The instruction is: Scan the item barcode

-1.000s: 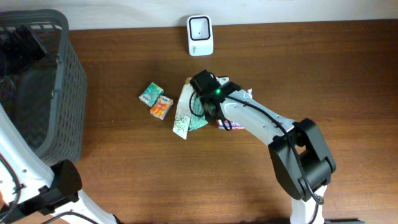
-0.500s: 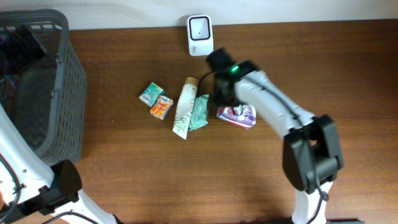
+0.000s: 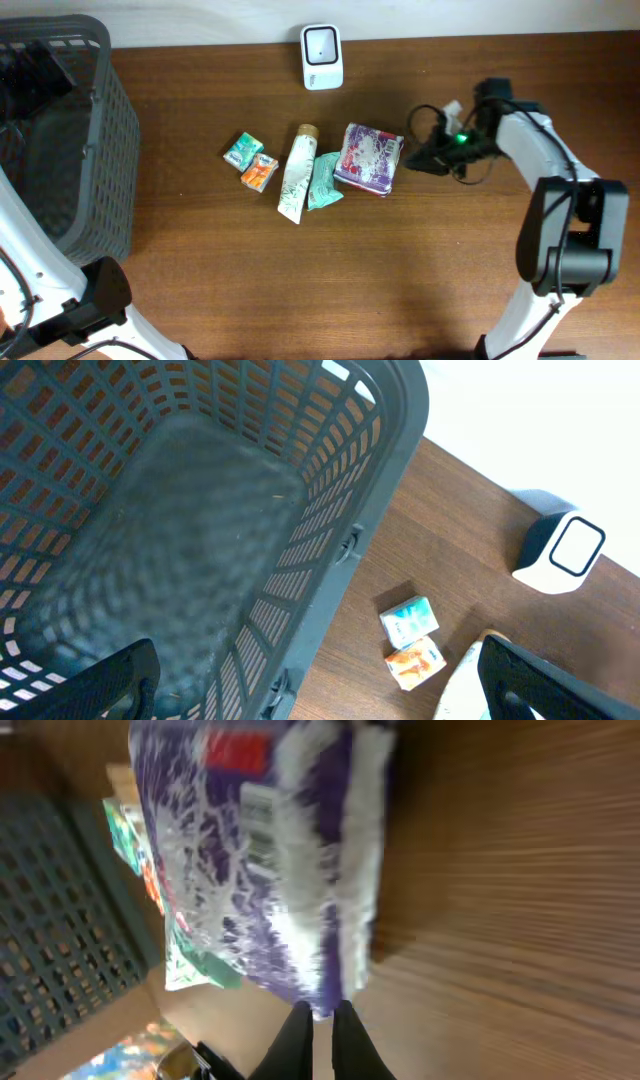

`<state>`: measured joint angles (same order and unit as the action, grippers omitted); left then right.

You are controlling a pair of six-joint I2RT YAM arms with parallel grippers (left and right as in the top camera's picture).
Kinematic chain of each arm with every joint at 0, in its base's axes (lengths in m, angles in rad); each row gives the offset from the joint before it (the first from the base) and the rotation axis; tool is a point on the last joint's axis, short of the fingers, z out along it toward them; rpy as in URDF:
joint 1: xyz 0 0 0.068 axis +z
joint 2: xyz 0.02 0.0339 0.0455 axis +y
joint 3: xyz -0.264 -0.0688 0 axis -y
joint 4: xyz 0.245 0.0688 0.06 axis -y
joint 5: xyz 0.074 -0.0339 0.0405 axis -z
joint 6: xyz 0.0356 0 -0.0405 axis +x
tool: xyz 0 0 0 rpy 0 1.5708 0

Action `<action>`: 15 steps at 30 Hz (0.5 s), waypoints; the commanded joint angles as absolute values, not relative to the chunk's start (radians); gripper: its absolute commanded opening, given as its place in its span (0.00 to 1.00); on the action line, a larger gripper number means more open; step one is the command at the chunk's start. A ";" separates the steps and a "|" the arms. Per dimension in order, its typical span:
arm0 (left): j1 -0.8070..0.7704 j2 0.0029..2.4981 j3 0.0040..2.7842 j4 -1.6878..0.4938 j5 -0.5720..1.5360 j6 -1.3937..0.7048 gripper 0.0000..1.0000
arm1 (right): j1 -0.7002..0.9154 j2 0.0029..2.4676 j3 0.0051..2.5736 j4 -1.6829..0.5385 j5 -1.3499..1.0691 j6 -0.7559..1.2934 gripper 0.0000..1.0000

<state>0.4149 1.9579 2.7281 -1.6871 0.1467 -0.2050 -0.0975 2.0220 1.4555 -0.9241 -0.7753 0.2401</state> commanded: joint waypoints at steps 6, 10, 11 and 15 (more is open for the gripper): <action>0.422 1.937 2.727 -1.688 0.150 -0.192 0.99 | 0.106 1.839 1.584 -0.922 -0.445 0.295 0.31; 0.422 1.937 2.727 -1.688 0.150 -0.192 0.99 | 0.311 1.850 1.615 -0.790 -0.132 0.444 0.68; 0.422 1.937 2.727 -1.688 0.150 -0.192 0.99 | 0.358 1.863 1.615 -0.751 -0.035 0.492 0.72; 0.422 1.937 2.727 -1.688 0.150 -0.192 0.99 | 0.484 1.959 1.615 -0.643 0.215 0.634 0.74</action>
<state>0.4149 1.9579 2.7281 -1.6875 0.1463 -0.2050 0.4431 1.8881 1.6093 -0.6689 -0.0418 0.4999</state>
